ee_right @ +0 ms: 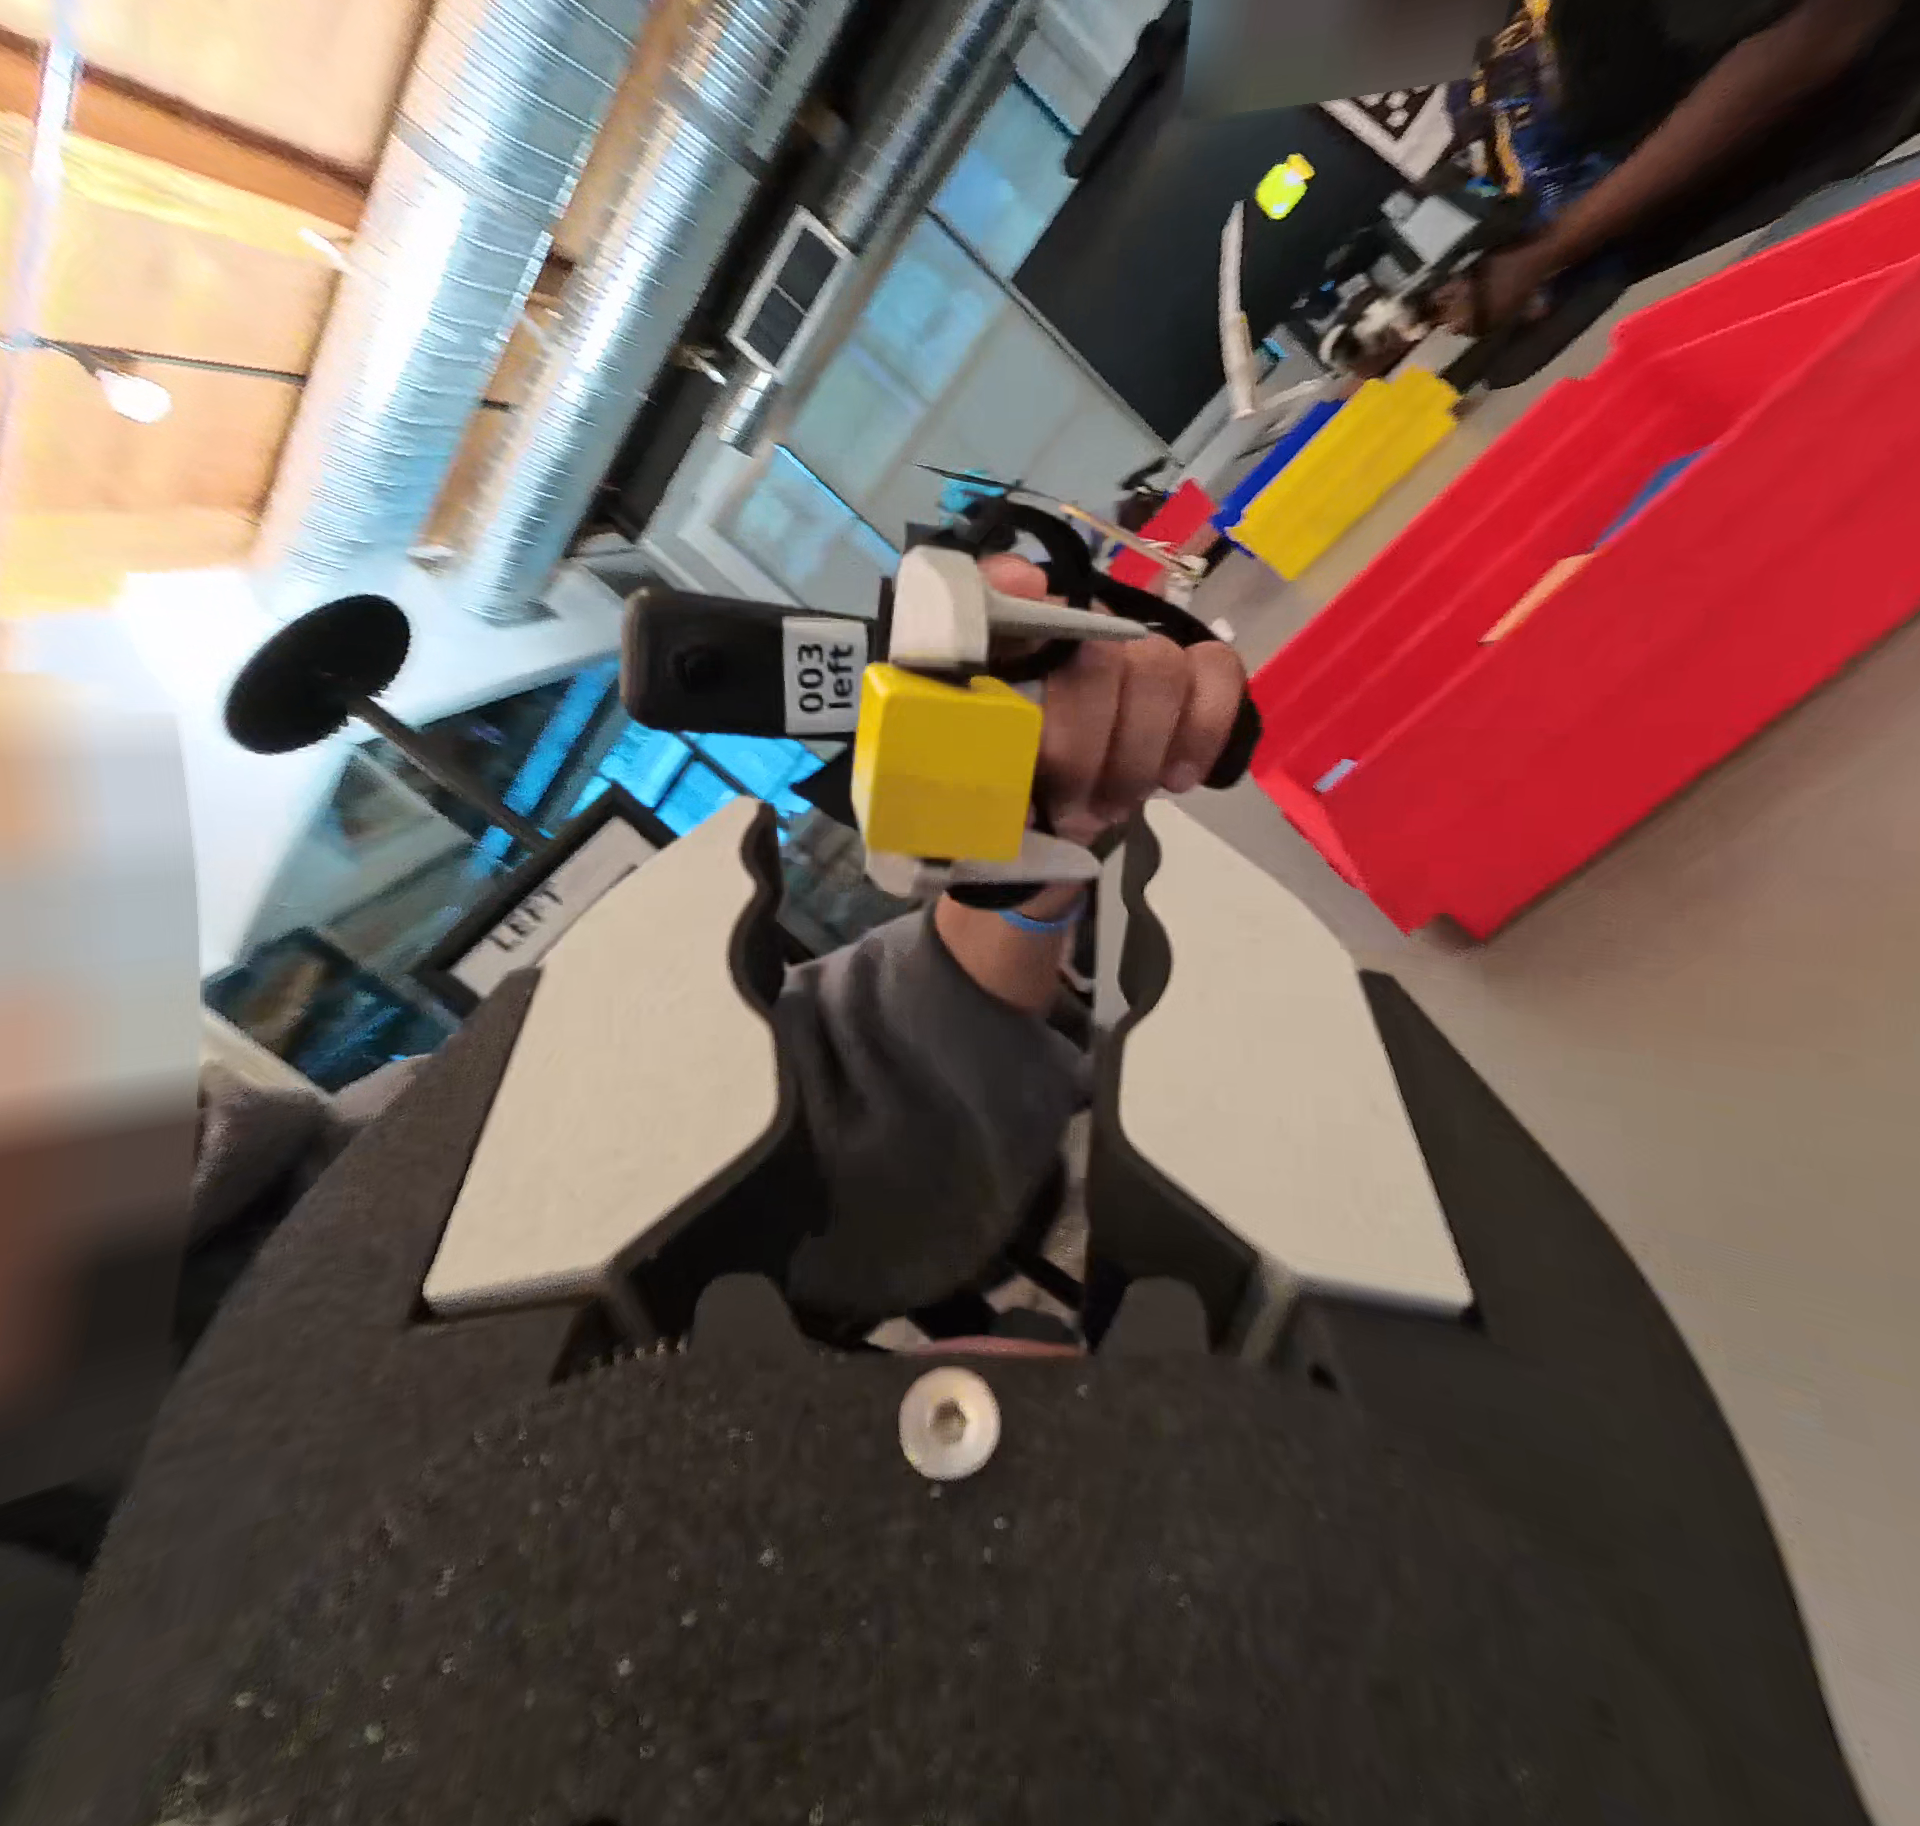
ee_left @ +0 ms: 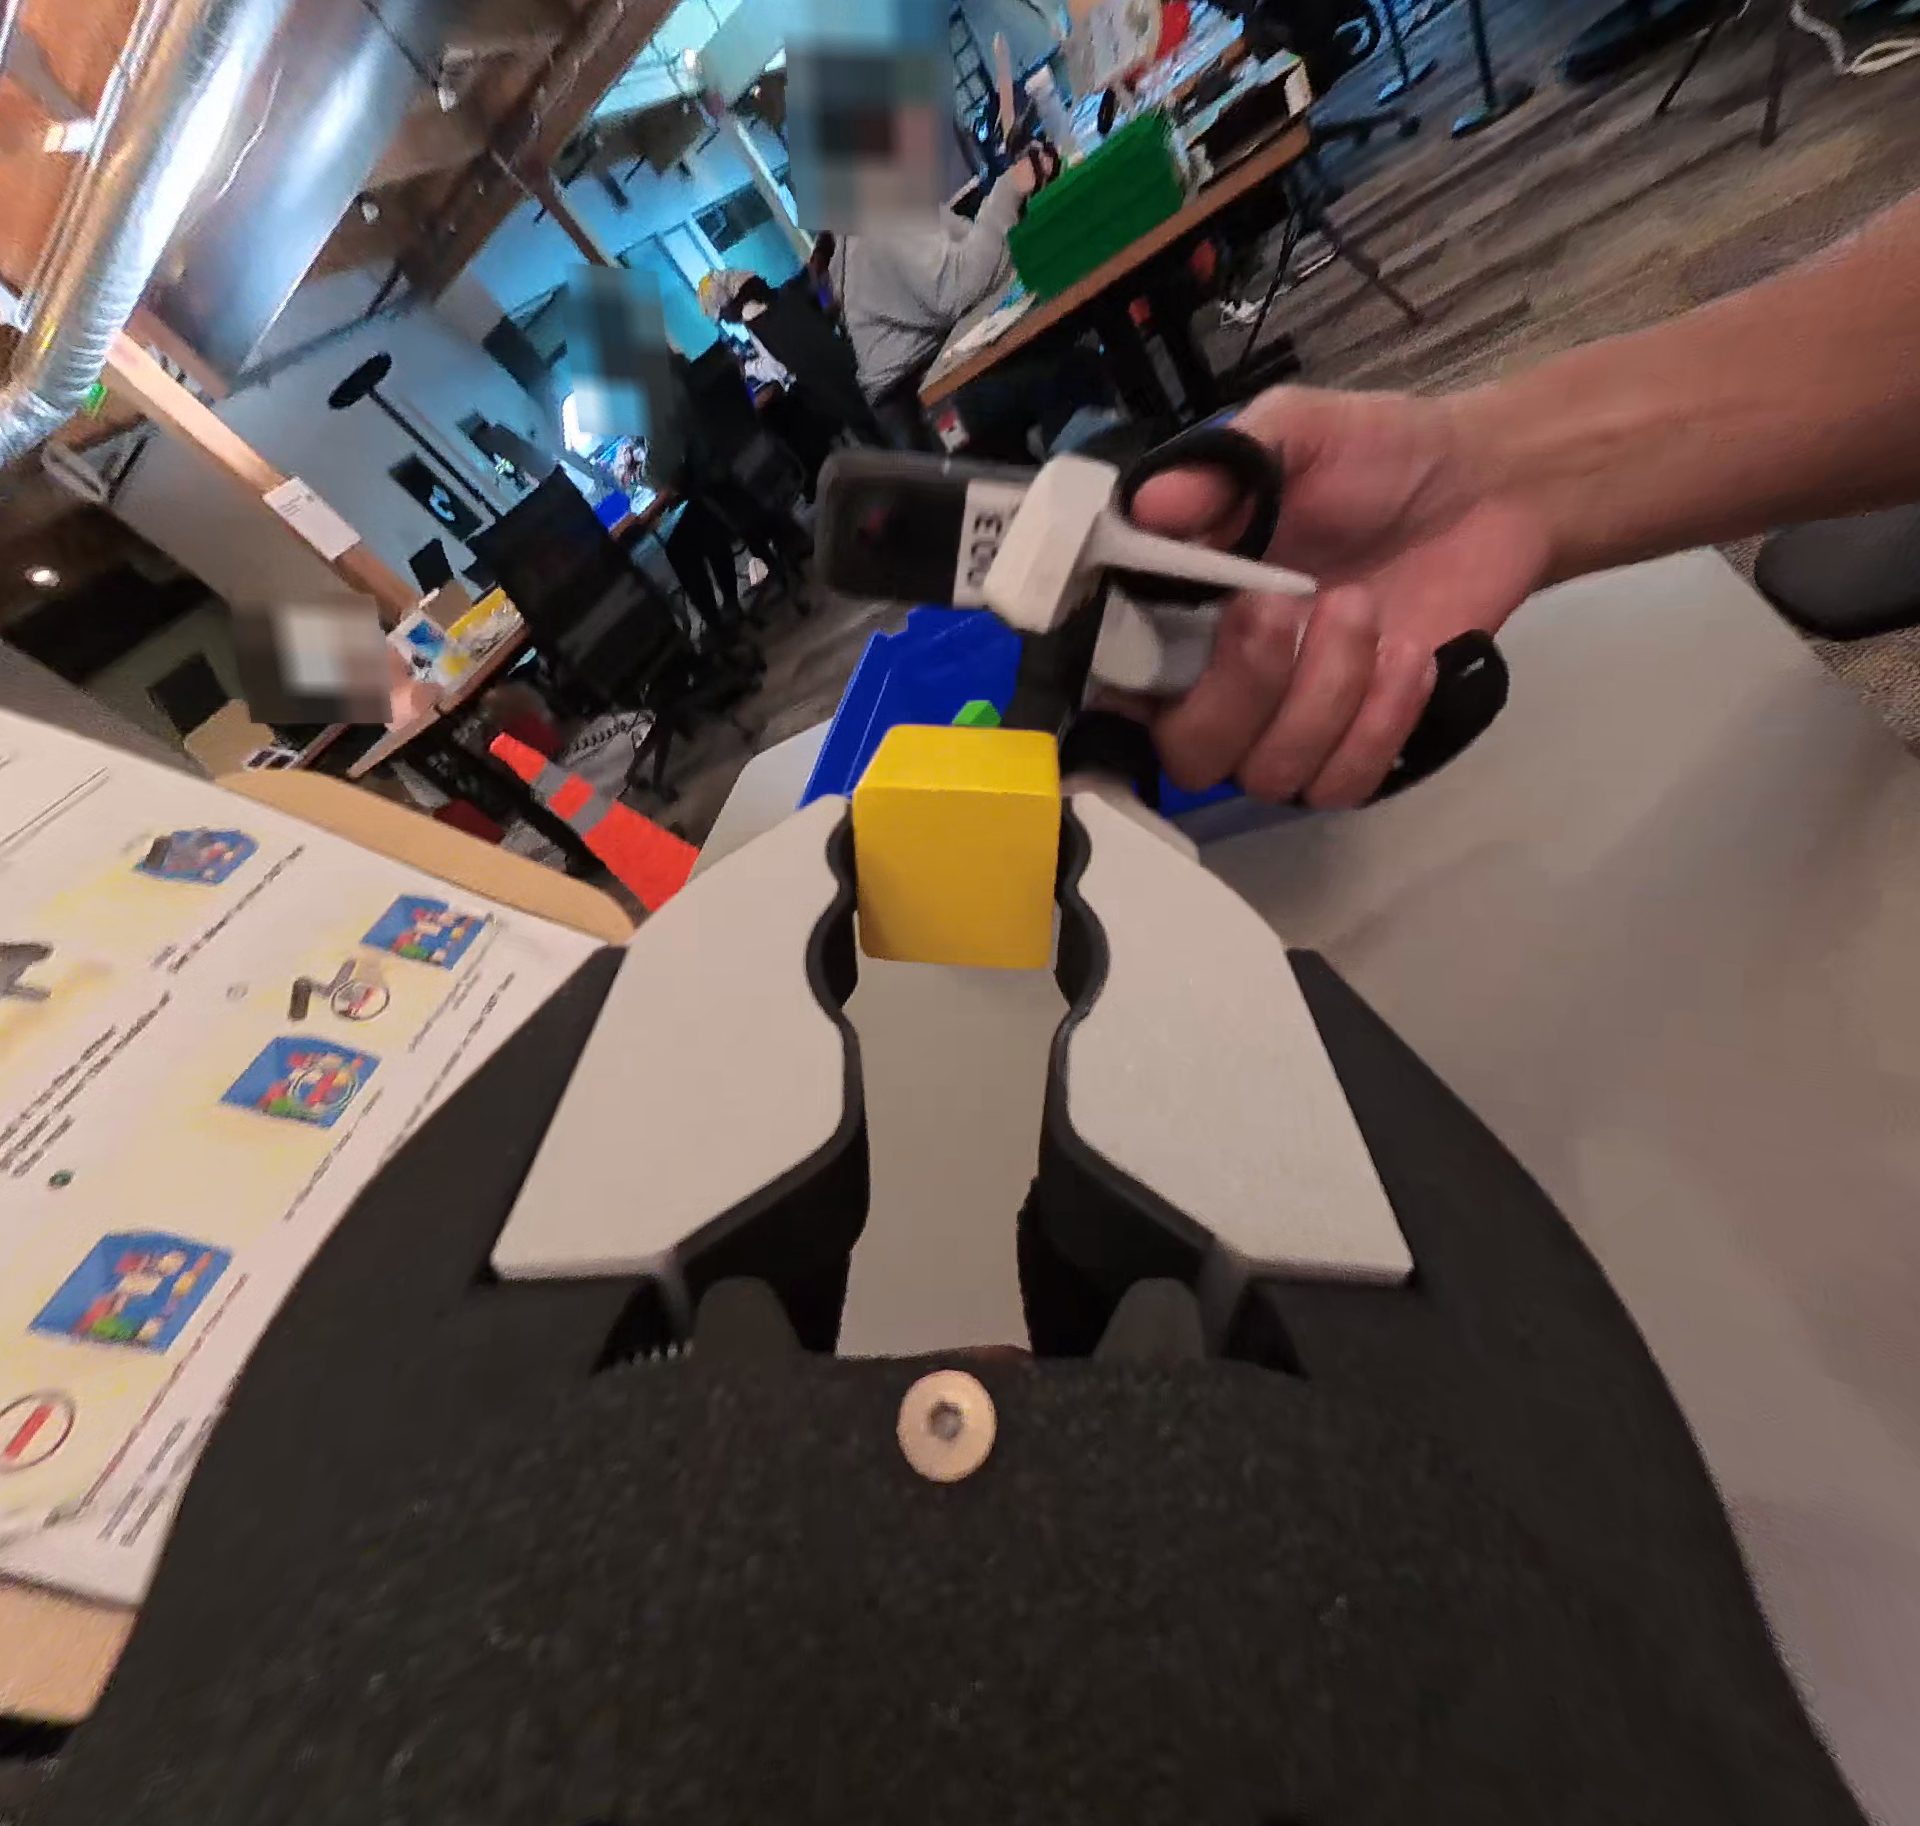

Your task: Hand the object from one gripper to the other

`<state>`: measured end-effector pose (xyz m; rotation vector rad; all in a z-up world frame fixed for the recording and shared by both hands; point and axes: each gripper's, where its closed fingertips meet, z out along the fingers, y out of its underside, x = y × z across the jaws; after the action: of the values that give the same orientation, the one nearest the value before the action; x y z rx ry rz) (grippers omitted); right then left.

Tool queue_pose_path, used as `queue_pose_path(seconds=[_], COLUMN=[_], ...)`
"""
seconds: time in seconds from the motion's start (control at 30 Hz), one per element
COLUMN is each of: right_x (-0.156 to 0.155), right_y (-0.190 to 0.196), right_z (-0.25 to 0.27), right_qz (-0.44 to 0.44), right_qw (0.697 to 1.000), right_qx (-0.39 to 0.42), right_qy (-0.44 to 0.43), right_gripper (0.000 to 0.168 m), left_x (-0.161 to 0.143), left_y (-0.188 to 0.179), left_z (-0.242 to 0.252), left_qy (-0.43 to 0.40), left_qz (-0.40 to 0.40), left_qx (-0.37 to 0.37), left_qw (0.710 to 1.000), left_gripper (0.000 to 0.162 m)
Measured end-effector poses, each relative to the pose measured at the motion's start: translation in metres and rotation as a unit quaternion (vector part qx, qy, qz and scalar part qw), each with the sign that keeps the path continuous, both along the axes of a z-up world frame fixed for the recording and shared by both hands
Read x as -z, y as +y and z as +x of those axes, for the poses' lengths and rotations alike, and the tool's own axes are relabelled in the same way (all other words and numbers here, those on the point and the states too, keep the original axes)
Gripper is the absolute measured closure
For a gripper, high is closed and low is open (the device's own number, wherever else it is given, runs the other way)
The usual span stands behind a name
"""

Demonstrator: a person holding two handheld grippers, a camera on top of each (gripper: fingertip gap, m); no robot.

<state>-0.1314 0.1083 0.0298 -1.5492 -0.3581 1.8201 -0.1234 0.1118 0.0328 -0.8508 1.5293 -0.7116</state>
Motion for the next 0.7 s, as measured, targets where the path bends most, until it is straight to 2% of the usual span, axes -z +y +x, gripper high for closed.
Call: queue_pose_path(seconds=[0.17, 0.23, 0.43, 0.47, 0.53, 0.6, 0.7], right_x=[0.001, 0.011, 0.025, 0.025, 0.023, 0.014, -0.015], right_y=[-0.003, 0.0, 0.004, 0.004, 0.002, -0.001, -0.002], right_z=[-0.008, -0.006, -0.004, -0.003, 0.001, 0.011, 0.046], right_qz=[-0.015, -0.022, -0.058, -0.056, -0.046, -0.015, 0.048], right_qw=[0.998, 0.998, 0.997, 0.997, 0.998, 1.0, 0.995], right_qx=[-0.047, -0.047, -0.05, -0.047, -0.042, -0.02, 0.04], right_qy=[0.046, 0.029, 0.026, 0.026, 0.012, -0.02, -0.075], right_gripper=[0.113, 0.134, 0.134, 0.134, 0.134, 0.134, 0.134], left_x=[0.014, 0.019, 0.035, 0.033, 0.035, 0.047, 0.097], left_y=[0.001, 0.001, 0.005, 0.007, 0.005, -0.007, -0.034], left_z=[0.014, 0.017, 0.015, 0.01, -0.005, -0.019, -0.045], left_qy=[0.02, 0.027, 0.063, 0.053, 0.029, -0.008, -0.001], left_qz=[0.005, 0.012, -0.042, -0.061, -0.138, -0.261, -0.363], left_qx=[0.01, 0.009, -0.025, -0.046, -0.087, -0.1, -0.147], left_qw=[1.0, 1.0, 0.997, 0.996, 0.986, 0.96, 0.92], left_gripper=[0.127, 0.127, 0.127, 0.124, 0.105, 0.109, 0.101])
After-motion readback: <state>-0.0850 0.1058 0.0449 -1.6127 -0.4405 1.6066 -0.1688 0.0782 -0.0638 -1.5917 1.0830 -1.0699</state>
